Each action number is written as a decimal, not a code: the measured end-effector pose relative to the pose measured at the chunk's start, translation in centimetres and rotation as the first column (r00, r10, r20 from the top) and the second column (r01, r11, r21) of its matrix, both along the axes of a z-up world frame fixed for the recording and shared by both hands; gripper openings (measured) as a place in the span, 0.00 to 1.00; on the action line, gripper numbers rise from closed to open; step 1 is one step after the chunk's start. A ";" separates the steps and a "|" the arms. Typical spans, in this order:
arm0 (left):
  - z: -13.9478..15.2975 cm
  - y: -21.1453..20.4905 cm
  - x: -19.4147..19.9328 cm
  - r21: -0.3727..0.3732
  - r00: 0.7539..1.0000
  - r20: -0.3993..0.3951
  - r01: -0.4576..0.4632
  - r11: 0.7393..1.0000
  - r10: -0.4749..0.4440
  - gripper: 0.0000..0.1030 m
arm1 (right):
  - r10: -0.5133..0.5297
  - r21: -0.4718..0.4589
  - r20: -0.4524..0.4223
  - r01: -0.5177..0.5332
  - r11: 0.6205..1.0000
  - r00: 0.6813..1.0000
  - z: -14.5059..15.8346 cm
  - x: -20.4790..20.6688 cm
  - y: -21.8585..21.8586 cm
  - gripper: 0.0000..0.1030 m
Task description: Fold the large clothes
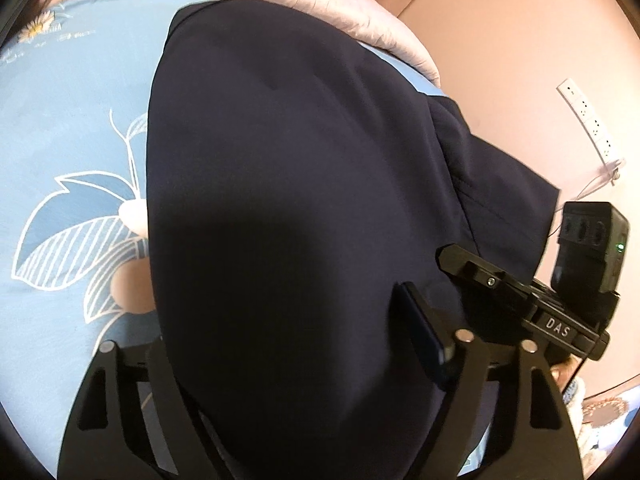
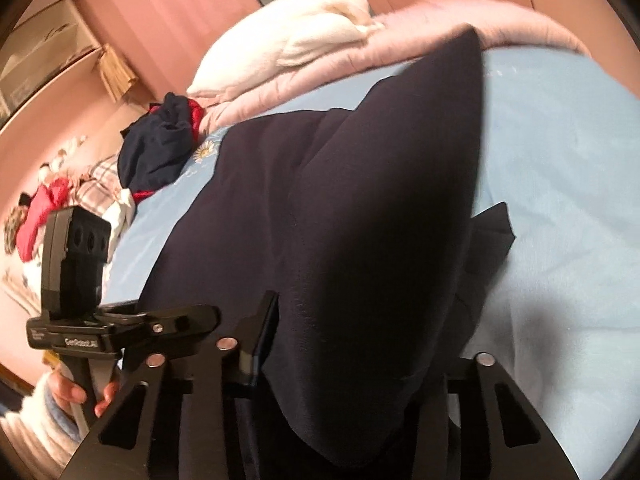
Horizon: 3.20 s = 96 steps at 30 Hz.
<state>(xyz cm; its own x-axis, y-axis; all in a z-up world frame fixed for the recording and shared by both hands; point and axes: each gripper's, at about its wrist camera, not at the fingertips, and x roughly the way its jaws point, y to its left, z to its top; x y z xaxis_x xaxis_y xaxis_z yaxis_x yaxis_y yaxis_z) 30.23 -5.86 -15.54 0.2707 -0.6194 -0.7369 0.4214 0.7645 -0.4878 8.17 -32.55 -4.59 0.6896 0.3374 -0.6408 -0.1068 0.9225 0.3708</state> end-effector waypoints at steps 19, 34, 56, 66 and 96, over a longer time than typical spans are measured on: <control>2.3 8.5 -2.2 0.030 0.996 0.064 -0.057 0.998 0.055 0.63 | 0.077 -0.078 0.123 -0.068 0.995 0.989 3.3 -2.4 5.3 0.31; 3.9 12.3 -4.1 0.032 0.987 0.096 -0.130 0.991 0.126 0.63 | 0.161 -0.073 0.154 -0.152 0.986 0.975 4.5 -4.2 9.3 0.31; 5.8 17.8 -3.9 0.026 0.957 0.140 -0.259 0.966 0.253 0.63 | 0.276 -0.089 0.187 -0.263 0.961 0.943 5.6 -0.7 15.5 0.31; 6.1 18.3 -2.0 0.044 0.943 0.165 -0.299 0.953 0.288 0.63 | 0.292 -0.088 0.195 -0.280 0.956 0.936 5.3 1.7 16.3 0.31; 6.0 13.2 -7.2 0.101 0.948 0.141 -0.300 0.948 0.285 0.63 | 0.240 -0.043 0.146 -0.236 0.971 0.960 2.6 6.5 16.3 0.31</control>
<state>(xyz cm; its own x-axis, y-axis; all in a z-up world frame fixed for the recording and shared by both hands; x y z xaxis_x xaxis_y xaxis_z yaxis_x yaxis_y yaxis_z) 23.07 7.35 -9.58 0.5198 -0.4083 -0.7504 0.2209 0.9127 -0.3437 14.71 -16.21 -1.97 0.6796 0.4886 -0.5472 -0.3768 0.8725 0.3111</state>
